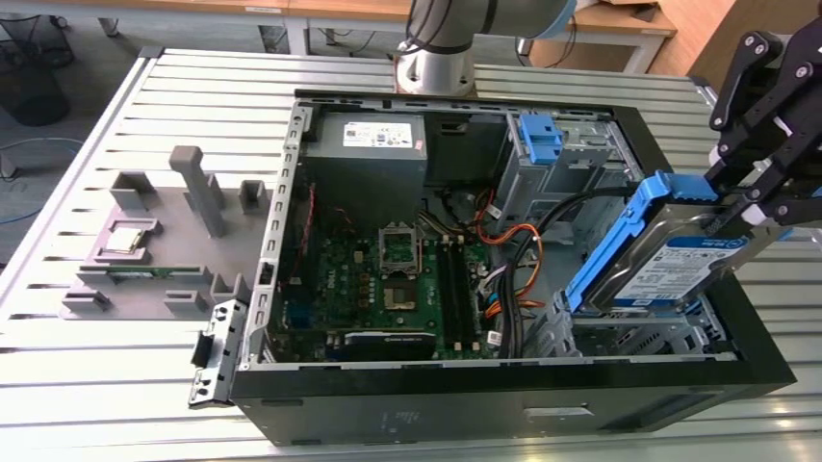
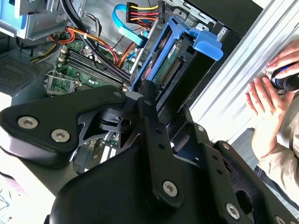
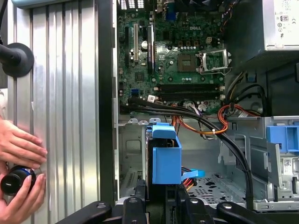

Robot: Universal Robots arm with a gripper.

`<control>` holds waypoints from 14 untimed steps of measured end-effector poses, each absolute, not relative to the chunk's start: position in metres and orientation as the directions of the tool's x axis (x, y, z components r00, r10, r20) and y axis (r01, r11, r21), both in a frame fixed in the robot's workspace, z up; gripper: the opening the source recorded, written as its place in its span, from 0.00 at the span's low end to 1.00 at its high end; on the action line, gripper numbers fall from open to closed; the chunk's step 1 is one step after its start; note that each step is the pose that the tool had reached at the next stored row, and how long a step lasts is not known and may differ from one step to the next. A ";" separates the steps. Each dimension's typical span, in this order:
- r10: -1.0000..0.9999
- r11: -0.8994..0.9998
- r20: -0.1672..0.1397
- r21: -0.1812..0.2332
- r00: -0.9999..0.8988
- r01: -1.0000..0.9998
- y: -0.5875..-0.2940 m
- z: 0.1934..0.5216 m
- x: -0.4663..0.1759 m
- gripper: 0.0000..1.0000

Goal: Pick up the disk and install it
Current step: 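Insert the disk into the insertion slot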

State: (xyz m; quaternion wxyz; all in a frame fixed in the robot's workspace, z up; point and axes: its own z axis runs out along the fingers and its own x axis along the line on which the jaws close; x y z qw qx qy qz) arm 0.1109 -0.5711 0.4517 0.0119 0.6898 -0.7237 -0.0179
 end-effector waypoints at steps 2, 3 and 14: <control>-0.999 0.048 -0.008 0.042 -0.048 -0.998 -0.571 0.450 0.111 0.35; -0.999 0.048 -0.008 0.042 -0.048 -0.998 -0.571 0.450 0.111 0.35; -0.999 0.048 -0.007 0.042 -0.048 -0.998 -0.571 0.445 0.111 0.35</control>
